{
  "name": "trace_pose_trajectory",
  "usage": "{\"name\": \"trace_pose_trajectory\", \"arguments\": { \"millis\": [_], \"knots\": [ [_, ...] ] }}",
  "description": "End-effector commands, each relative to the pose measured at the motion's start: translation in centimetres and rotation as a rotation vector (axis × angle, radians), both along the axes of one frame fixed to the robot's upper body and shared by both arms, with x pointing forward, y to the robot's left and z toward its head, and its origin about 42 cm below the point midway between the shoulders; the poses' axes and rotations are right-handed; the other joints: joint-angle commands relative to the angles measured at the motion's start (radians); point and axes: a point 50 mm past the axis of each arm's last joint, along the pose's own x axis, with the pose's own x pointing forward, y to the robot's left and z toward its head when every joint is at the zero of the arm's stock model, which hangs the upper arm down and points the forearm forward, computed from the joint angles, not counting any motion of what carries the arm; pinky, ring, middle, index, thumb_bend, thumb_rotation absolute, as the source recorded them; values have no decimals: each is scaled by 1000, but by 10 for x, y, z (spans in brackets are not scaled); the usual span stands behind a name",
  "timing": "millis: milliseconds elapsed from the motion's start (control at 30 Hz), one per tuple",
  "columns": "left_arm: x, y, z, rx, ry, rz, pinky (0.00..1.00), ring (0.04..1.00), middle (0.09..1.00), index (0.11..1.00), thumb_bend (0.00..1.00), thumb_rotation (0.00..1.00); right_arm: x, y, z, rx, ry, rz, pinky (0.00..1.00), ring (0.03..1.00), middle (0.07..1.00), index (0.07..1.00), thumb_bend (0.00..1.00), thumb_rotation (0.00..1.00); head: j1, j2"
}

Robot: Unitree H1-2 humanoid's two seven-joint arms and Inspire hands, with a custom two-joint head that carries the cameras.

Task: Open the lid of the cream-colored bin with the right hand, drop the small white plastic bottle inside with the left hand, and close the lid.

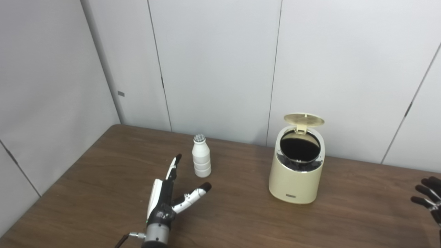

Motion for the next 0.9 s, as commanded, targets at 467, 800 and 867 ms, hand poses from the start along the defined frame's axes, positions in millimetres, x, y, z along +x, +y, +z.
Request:
{"name": "trace_pose_trajectory", "arguments": {
  "millis": [467,800,867],
  "knots": [
    [36,0,32,-9,-69,35,928,1000,1000,1000,1000,524,-13,-12,-19,-16,51,-6,583,723,753,714,916,787,6,-3],
    [52,1,35,-22,-144,89,852,941,946,970,1000,390,-16,-12,-19,-12,49,0,545,694,730,691,979,762,4,-7],
    [56,1,36,-9,-145,94,835,932,941,966,1000,392,-16,-13,-19,-20,50,-2,542,693,728,690,994,766,5,-5]
  ]
}}
